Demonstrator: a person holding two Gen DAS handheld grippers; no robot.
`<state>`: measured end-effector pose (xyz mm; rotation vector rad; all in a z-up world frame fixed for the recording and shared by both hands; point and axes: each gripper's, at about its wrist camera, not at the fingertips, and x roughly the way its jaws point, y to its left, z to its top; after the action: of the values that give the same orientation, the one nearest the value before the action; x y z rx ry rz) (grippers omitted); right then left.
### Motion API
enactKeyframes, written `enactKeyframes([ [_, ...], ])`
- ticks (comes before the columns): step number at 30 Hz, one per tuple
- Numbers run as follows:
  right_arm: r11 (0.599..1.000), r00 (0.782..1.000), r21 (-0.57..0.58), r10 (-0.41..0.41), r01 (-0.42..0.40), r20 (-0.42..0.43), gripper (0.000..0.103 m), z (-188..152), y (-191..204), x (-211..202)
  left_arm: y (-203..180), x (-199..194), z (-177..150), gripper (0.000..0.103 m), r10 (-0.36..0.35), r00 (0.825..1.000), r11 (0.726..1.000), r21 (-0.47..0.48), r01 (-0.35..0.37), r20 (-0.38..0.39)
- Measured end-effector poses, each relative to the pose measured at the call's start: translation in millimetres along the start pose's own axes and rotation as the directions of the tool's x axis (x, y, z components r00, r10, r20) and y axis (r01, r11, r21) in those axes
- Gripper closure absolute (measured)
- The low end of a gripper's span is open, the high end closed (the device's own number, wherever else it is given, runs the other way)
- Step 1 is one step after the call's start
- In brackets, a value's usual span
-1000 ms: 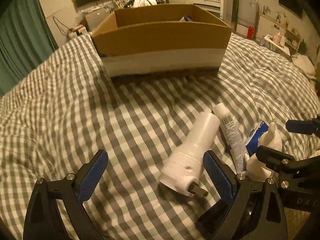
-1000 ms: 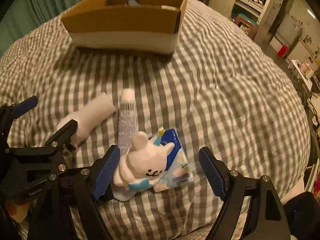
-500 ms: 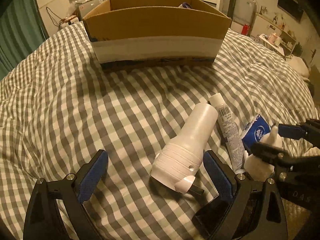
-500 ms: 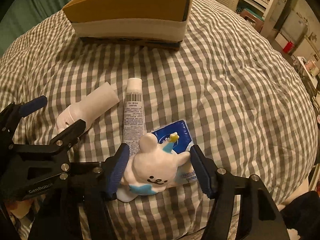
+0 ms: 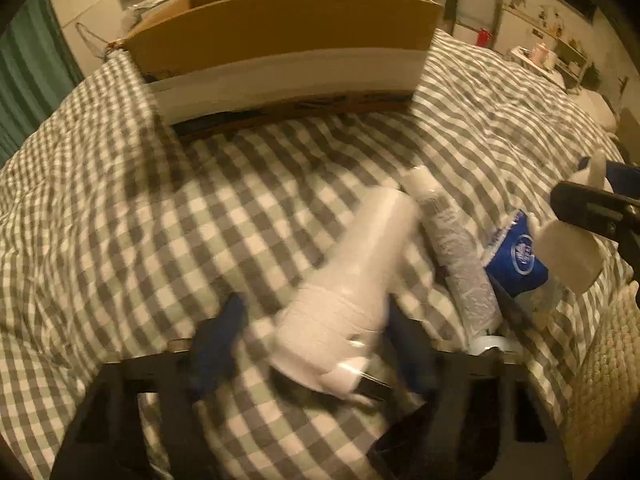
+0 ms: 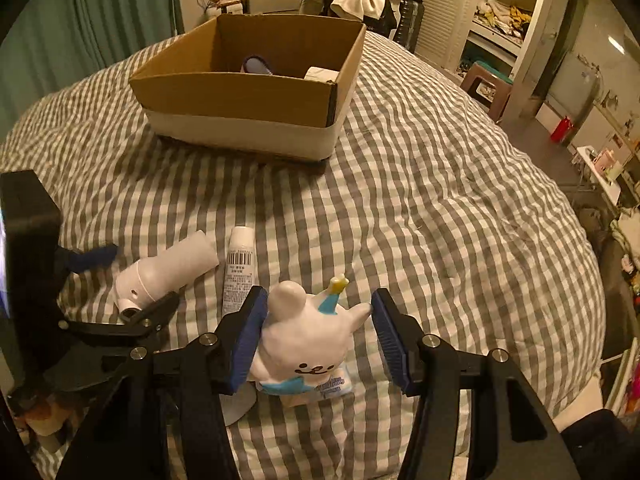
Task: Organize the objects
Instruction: 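Grasp the white bottle with the left tool while the right tool grasps the plush bunny, then place the bottle in the box with the left tool while the right drops the bunny in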
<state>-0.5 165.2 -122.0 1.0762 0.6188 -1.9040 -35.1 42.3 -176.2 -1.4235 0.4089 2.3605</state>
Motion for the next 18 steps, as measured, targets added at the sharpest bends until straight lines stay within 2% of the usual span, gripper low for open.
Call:
enactKeyframes([
  [1,1.0,1.0,0.0,0.005,-0.005,0.001,0.049,1,-1,0,-2,-1,0,0.051,-0.006,1.0,1.0,0.006,0.006,0.002],
  [5,1.0,1.0,0.006,0.023,-0.023,0.013,0.049,3,-5,-1,-5,-6,1,0.051,0.009,1.0,1.0,0.021,-0.009,0.009],
  [11,0.999,0.998,0.016,0.036,-0.037,0.045,0.049,8,-9,-12,2,-16,0,0.051,0.011,1.0,1.0,-0.02,-0.011,-0.007],
  [18,0.999,0.993,0.021,0.045,-0.048,0.11,0.049,17,-11,-36,7,-47,3,0.051,0.028,0.999,0.998,-0.058,-0.027,0.017],
])
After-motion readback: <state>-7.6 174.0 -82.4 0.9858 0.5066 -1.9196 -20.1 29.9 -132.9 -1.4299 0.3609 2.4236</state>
